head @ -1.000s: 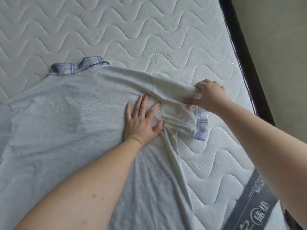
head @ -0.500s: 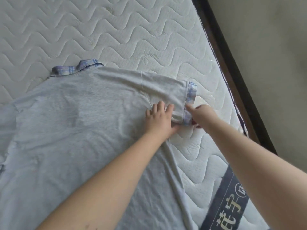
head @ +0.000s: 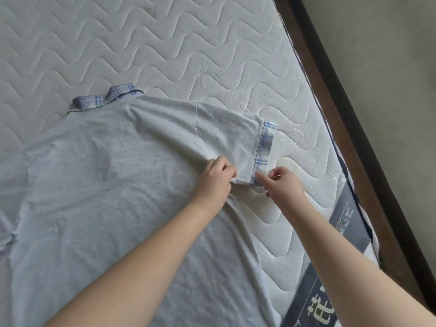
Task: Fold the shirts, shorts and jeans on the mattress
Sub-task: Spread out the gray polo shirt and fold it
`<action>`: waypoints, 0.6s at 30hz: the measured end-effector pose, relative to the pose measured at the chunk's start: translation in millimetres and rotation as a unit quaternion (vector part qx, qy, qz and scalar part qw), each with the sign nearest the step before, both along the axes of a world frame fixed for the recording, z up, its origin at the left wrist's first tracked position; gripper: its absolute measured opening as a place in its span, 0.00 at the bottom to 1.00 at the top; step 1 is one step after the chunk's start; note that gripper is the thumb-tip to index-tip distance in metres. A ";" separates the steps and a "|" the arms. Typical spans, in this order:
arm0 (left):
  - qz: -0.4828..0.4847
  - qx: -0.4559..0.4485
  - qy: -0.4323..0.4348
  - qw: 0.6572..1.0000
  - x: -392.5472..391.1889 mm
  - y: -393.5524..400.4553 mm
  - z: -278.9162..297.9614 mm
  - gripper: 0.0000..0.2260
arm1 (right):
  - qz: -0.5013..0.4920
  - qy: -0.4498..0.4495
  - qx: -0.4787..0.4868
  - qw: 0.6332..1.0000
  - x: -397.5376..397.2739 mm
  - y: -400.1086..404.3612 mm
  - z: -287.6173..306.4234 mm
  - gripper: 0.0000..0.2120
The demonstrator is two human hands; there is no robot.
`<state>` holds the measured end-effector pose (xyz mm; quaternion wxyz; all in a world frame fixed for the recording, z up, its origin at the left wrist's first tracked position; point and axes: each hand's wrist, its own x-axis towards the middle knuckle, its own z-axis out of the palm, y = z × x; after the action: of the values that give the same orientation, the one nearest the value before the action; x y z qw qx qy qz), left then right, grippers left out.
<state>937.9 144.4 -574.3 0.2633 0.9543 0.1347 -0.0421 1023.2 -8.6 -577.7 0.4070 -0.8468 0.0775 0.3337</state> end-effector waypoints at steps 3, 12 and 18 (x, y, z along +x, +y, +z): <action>-0.001 -0.002 0.081 0.997 -9.4 5.9 -16.3 0.10 | -0.024 -0.065 -0.051 0.996 15.8 7.5 -5.8 0.15; -0.073 0.020 0.086 0.993 15.0 25.6 -20.5 0.16 | -0.084 -0.022 0.021 0.996 91.3 59.0 -6.5 0.23; -0.131 0.016 0.132 0.982 26.0 26.7 -17.9 0.10 | -0.088 -0.132 0.054 0.986 103.7 50.6 -9.5 0.09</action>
<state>964.0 171.2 -592.2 0.2202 0.9539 0.0424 -0.1994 1126.9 42.0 -587.2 0.4868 -0.8500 0.0791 0.1852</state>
